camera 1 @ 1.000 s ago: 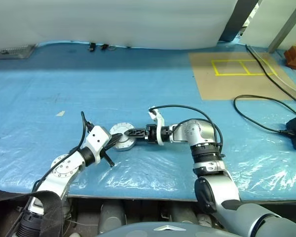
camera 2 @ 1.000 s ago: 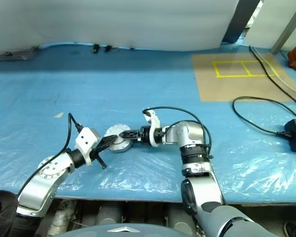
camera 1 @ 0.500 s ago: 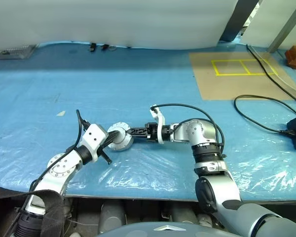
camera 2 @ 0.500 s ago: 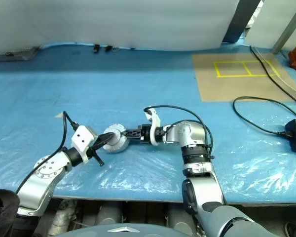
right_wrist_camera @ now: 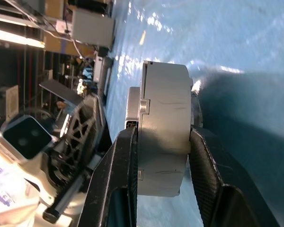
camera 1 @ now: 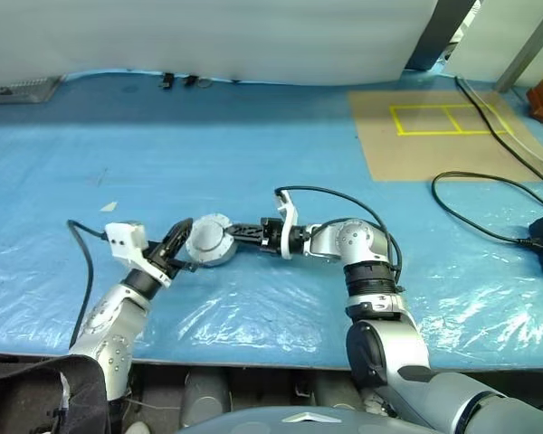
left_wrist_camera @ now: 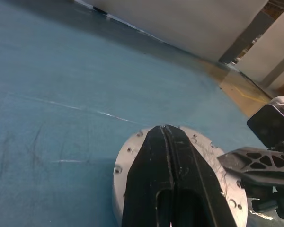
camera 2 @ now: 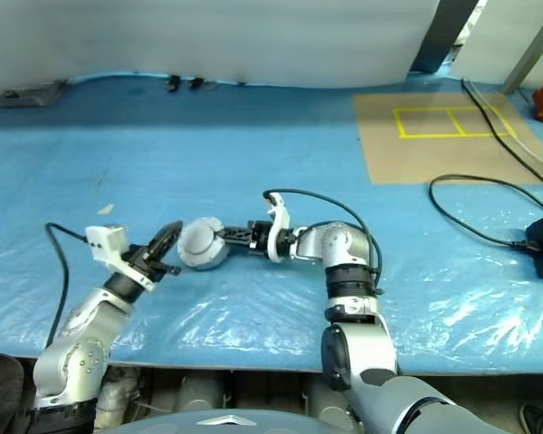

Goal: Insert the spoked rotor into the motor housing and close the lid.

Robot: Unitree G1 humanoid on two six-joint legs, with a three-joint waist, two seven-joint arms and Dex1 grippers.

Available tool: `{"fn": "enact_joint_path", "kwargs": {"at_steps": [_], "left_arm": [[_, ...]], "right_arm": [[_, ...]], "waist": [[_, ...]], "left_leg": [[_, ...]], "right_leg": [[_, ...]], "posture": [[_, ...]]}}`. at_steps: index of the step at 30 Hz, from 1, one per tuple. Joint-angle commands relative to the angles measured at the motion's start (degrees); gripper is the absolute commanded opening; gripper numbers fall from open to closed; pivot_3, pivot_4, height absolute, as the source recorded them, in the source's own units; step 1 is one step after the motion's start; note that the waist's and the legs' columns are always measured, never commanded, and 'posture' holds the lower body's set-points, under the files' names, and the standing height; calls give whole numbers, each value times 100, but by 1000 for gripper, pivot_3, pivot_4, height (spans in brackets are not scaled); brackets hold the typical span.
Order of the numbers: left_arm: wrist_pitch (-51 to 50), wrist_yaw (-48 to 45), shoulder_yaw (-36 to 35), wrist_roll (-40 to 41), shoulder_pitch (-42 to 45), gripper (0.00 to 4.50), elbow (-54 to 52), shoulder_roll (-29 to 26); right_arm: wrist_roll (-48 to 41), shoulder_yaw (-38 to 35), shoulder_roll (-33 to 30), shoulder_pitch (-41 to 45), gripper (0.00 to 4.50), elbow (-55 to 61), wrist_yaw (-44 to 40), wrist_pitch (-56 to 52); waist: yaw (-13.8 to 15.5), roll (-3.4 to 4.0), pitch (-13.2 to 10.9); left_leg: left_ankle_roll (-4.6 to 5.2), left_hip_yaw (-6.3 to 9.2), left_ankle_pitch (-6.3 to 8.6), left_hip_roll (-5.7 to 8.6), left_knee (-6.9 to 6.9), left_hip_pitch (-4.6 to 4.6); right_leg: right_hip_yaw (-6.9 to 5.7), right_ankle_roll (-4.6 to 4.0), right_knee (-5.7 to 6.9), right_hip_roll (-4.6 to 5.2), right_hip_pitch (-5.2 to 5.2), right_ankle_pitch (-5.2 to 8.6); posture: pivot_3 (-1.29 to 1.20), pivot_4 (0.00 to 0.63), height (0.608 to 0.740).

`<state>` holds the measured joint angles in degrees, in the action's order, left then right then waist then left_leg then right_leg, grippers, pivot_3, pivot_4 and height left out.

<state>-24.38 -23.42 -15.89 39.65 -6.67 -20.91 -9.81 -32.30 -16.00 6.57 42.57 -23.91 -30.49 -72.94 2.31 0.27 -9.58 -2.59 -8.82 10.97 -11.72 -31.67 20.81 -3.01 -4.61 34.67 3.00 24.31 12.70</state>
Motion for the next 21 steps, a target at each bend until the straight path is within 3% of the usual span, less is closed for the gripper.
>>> {"fn": "enact_joint_path", "kwargs": {"at_steps": [1,3,12,21], "left_arm": [[-18,337,-461,1080,-58,631,-324,399],[-31,540,-630,1558,-11,1236,-292,629],[-253,849,-311,2168,106,4397,-119,925],[-325,1095,-317,2651,318,4478,47,1015]], "right_arm": [[-551,-355,305,437,1148,-53,-15,394],[-584,-370,376,513,1148,-211,4,639],[-876,-397,512,1009,1148,-949,-189,1477],[-1280,-189,404,949,1148,-787,-559,1206]], "waist": [[13,-2,-2],[29,-7,-4],[20,-32,-19],[22,-41,-25]], "left_leg": [[0,-4,0,1,0,4],[0,-21,1,-1,-3,7],[0,-21,1,-6,-28,9],[1,-21,0,-7,-33,14]], "right_leg": [[-2,0,-1,1,0,0],[-6,0,0,0,0,0],[-6,0,10,0,-1,-1],[-8,1,9,-1,-1,-2]], "posture": [[0,150,740],[0,150,740],[0,150,740],[0,150,740]]}}
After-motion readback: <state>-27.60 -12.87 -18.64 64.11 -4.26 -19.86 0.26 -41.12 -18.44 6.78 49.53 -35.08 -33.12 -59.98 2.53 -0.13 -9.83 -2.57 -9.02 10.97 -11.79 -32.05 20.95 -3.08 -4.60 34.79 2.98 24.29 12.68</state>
